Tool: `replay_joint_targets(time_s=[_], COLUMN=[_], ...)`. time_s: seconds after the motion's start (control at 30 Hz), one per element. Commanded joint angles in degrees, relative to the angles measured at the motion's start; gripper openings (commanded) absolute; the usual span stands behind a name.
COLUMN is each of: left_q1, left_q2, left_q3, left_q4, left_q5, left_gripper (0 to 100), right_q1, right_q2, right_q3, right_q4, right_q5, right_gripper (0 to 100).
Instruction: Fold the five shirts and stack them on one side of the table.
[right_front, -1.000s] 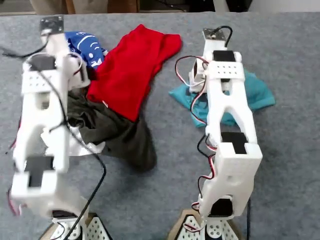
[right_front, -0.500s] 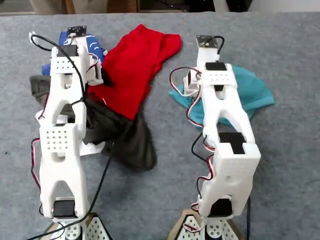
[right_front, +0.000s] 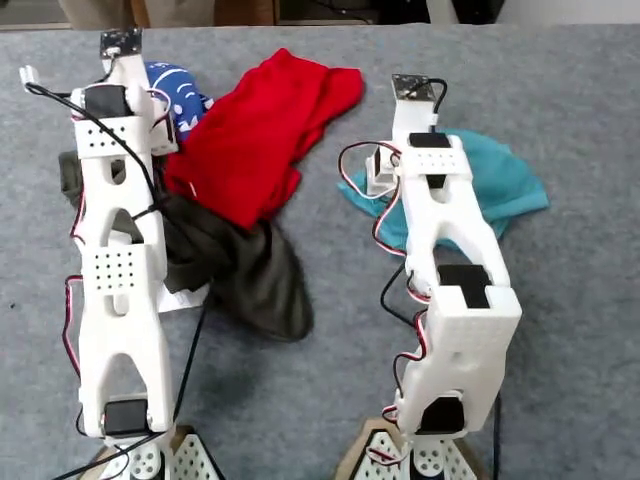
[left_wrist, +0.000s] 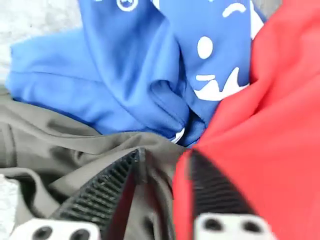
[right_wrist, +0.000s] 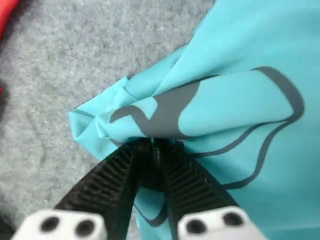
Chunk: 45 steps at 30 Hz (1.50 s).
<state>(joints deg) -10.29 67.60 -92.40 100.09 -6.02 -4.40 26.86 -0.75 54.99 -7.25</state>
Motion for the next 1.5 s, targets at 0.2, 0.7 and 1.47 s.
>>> replay_joint_targets(time_s=[0.2, 0.7, 1.47], left_q1=[-3.34, -3.34, -22.86], left_q2=[-1.45, -7.16, -0.75], left_q3=[-1.49, 21.89, 20.04], left_q4=[0.62, -3.34, -26.29], left_q5=[0.00, -21.36, -21.54], left_gripper=[39, 46, 2], right_q1=[-0.84, -0.84, -0.75], right_q2=[-3.82, -0.75, -0.66], right_q3=[0.04, -0.84, -0.40], right_q4=[-0.97, -1.76, -3.16], right_q5=[0.62, 0.62, 0.62], right_gripper=[0.4, 0.4, 0.4])
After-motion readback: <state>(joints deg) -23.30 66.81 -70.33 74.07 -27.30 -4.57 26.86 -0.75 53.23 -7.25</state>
